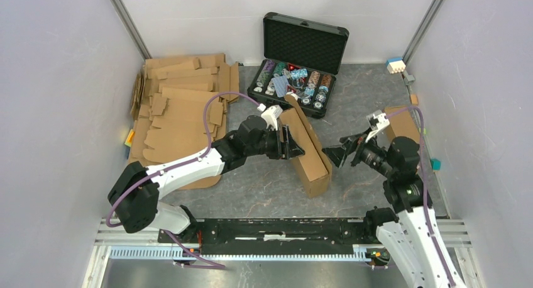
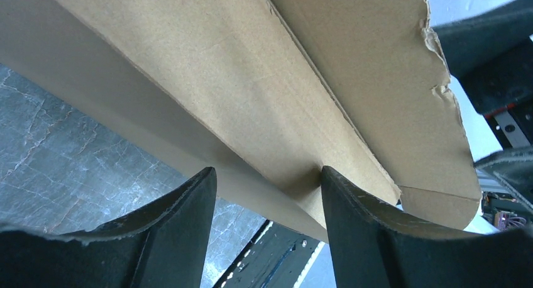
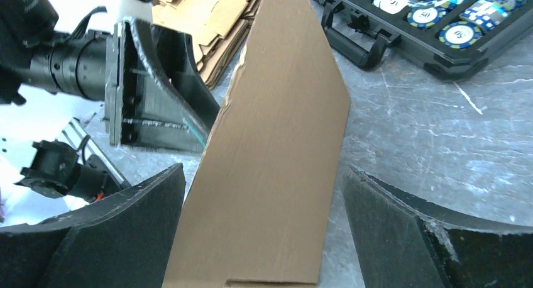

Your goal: Fold the paper box

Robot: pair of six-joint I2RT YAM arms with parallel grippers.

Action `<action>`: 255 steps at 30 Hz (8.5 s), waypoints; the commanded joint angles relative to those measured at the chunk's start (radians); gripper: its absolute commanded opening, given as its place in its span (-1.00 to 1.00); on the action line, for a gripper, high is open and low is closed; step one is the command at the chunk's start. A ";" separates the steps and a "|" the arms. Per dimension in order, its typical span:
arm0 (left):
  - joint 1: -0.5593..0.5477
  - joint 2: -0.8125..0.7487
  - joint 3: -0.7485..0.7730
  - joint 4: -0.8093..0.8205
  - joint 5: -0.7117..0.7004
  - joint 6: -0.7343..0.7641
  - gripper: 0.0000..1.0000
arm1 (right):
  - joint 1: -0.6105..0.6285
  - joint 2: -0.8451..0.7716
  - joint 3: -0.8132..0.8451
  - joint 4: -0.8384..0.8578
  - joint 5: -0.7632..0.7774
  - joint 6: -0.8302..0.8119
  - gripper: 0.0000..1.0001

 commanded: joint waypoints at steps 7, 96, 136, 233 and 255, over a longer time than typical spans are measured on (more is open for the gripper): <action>-0.015 0.030 0.029 -0.117 -0.051 0.031 0.34 | 0.004 -0.170 0.009 -0.196 0.008 -0.086 0.96; 0.298 -0.194 -0.216 0.127 0.129 0.007 0.41 | 0.617 0.402 0.465 -0.520 0.676 -0.389 0.39; 0.064 0.181 0.124 0.122 -0.012 -0.009 0.27 | 0.592 0.628 0.649 -0.685 0.769 -0.423 0.96; 0.484 -0.371 -0.055 -0.177 -0.160 0.527 -0.15 | 0.527 0.959 0.901 -0.725 0.319 -1.226 -0.26; 0.485 -0.289 -0.052 -0.119 -0.055 0.580 -0.29 | 0.527 0.964 0.913 -0.733 0.297 -1.218 -0.30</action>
